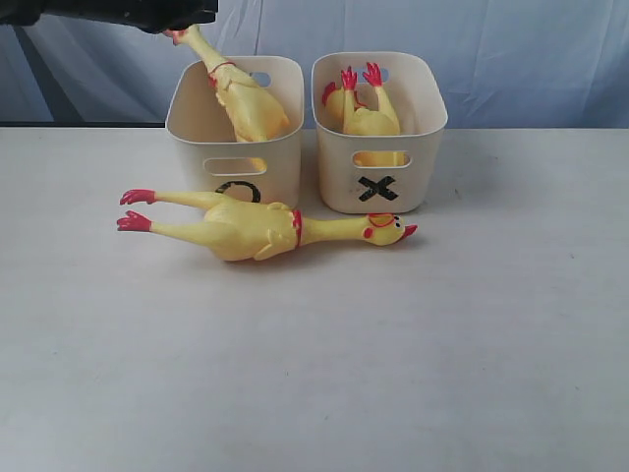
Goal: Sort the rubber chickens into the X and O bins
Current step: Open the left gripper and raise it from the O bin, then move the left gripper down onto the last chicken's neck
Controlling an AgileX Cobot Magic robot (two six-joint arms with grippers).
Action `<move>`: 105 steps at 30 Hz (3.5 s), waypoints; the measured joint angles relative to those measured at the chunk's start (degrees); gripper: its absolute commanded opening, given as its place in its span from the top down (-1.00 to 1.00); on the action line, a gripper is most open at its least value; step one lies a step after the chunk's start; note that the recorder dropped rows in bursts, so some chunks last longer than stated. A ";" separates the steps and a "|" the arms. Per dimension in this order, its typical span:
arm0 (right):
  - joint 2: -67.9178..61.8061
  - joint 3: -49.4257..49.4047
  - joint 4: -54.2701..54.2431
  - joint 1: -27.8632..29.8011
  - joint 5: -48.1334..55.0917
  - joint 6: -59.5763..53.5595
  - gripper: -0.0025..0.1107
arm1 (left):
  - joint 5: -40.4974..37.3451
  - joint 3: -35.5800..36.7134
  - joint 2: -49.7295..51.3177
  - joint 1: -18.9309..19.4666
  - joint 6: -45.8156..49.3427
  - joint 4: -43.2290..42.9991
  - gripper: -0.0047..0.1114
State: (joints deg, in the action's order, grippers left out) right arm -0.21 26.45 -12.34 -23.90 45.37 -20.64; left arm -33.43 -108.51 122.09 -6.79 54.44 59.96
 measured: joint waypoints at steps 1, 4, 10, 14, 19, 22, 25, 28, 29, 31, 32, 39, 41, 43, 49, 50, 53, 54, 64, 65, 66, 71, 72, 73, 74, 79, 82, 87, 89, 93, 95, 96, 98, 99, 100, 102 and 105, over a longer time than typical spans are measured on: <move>0.00 0.00 0.00 0.00 0.00 0.00 0.96 | -1.54 -0.11 -0.73 0.00 0.00 -2.63 0.92; 0.00 0.00 0.00 0.00 0.00 0.00 0.96 | -6.02 -0.11 -1.99 0.00 0.15 -7.71 0.92; 0.00 0.00 0.00 0.00 0.00 0.12 0.96 | -12.92 -0.11 -3.17 -0.17 0.15 -12.28 0.92; 0.00 0.00 0.00 0.00 0.00 0.12 0.96 | -13.61 -0.11 -5.08 -1.24 -0.93 -16.71 0.92; 0.00 0.00 0.00 0.00 0.00 0.12 0.96 | -14.32 -0.11 -7.00 -3.98 -5.91 -25.51 0.92; 0.00 0.00 0.00 0.00 0.00 0.12 0.96 | -14.46 0.05 -7.87 -5.15 -8.58 -29.67 0.92; 0.00 0.00 0.00 0.00 0.00 0.12 0.96 | -14.35 2.34 -9.71 -6.46 -9.56 -31.57 0.92; 0.00 0.00 0.00 0.00 0.00 0.12 0.96 | -13.84 5.96 -11.83 -8.14 -9.93 -34.09 0.92; 0.00 0.00 0.00 0.00 0.00 0.12 0.96 | -13.18 7.46 -12.74 -8.73 -10.06 -35.16 0.92; 0.00 0.00 0.00 0.00 0.00 0.12 0.96 | -11.73 10.29 -14.50 -9.71 -10.20 -37.06 0.92; 0.00 0.00 0.00 0.00 0.00 0.12 0.96 | -10.76 11.83 -15.59 -10.16 -10.30 -37.71 0.92; 0.00 0.00 0.00 0.00 0.00 0.12 0.96 | -4.50 20.52 -22.98 -14.16 -10.42 -42.95 0.92; 0.00 0.00 0.00 0.00 0.00 0.12 0.96 | -3.15 23.06 -24.61 -15.93 -10.42 -45.77 0.92; 0.00 0.00 0.00 0.00 0.00 0.12 0.96 | -1.47 25.65 -25.65 -17.89 -10.42 -49.15 0.92; 0.00 0.00 0.00 0.00 0.00 0.12 0.96 | 2.38 31.25 -26.40 -24.21 -10.54 -56.12 0.92; 0.00 0.00 0.00 0.00 0.00 0.12 0.96 | 3.17 32.06 -26.40 -25.15 -10.54 -56.80 0.92; 0.00 0.00 0.00 0.00 0.00 0.12 0.96 | 5.18 33.76 -26.40 -28.48 -10.54 -59.53 0.92; 0.00 0.00 0.00 0.00 0.00 0.12 0.96 | 5.73 34.22 -26.40 -29.90 -10.54 -60.50 0.92; 0.00 0.00 0.00 0.00 0.00 0.12 0.96 | 8.74 35.13 -21.42 -36.41 -10.24 -65.88 0.88; 0.00 0.00 0.00 0.00 0.00 0.12 0.96 | 9.16 35.13 -20.53 -36.70 -10.24 -65.88 0.85; 0.00 0.00 0.00 0.00 0.00 0.12 0.96 | 9.58 35.13 -19.59 -36.82 -10.24 -65.99 0.80; 0.00 0.00 0.00 0.00 0.00 0.12 0.96 | 13.13 35.13 -15.56 -37.34 -10.24 -66.23 0.43; 0.00 0.00 0.00 0.00 0.00 0.12 0.96 | 13.83 35.13 -14.92 -37.46 -10.24 -66.23 0.31; 0.00 0.00 0.00 0.00 0.00 0.12 0.96 | 14.49 35.13 -14.21 -37.46 -10.24 -66.34 0.21; 0.00 0.00 0.00 0.00 0.00 0.12 0.96 | 15.27 35.13 -13.52 -37.46 -10.24 -66.42 0.15; 0.00 0.00 0.00 0.00 0.00 0.12 0.96 | 20.38 35.25 -9.79 -37.46 -10.24 -67.34 -0.07; 0.00 0.00 0.00 0.00 0.00 0.12 0.96 | 23.51 35.25 -7.38 -37.46 -10.24 -67.34 -0.07; 0.00 0.00 0.00 0.00 0.00 0.12 0.96 | 27.85 35.25 -4.29 -37.46 -10.24 -67.43 -0.07; 0.00 0.00 0.00 0.00 0.00 0.12 0.96 | 28.65 34.51 -3.10 -36.98 -10.24 -67.43 -0.07; 0.00 0.00 -0.05 0.00 0.00 0.12 0.96 | 29.80 33.45 -2.15 -35.39 -10.24 -67.43 -0.07; 0.00 0.00 -0.05 0.00 0.00 0.12 0.96 | 31.48 33.31 -1.97 -34.32 -10.34 -67.31 -0.07; 0.00 0.00 -0.05 0.00 0.00 0.12 0.96 | 31.83 33.22 -1.97 -34.06 -10.34 -67.31 -0.07; 0.00 0.00 -0.05 0.00 0.00 0.12 0.96 | 31.95 33.22 -1.29 -33.73 -10.34 -67.31 -0.07; 0.00 0.00 -0.05 0.00 0.00 0.12 0.96 | 31.94 33.22 -0.90 -33.73 -10.34 -67.31 -0.07; 0.00 0.00 -0.29 0.00 0.00 0.12 0.96 | 31.86 32.95 -0.03 -33.73 -10.34 -67.31 -0.07; 0.00 0.00 -0.53 0.00 0.00 0.12 0.96 | 31.84 32.19 1.13 -33.73 -10.34 -67.31 -0.07; 0.00 0.00 -0.94 0.00 0.00 0.12 0.96 | 31.84 30.38 3.12 -33.73 -10.45 -67.31 -0.07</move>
State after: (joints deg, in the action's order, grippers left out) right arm -0.21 26.45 -13.27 -23.90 45.37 -20.52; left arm -1.59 -78.13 125.21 -40.51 43.99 -7.35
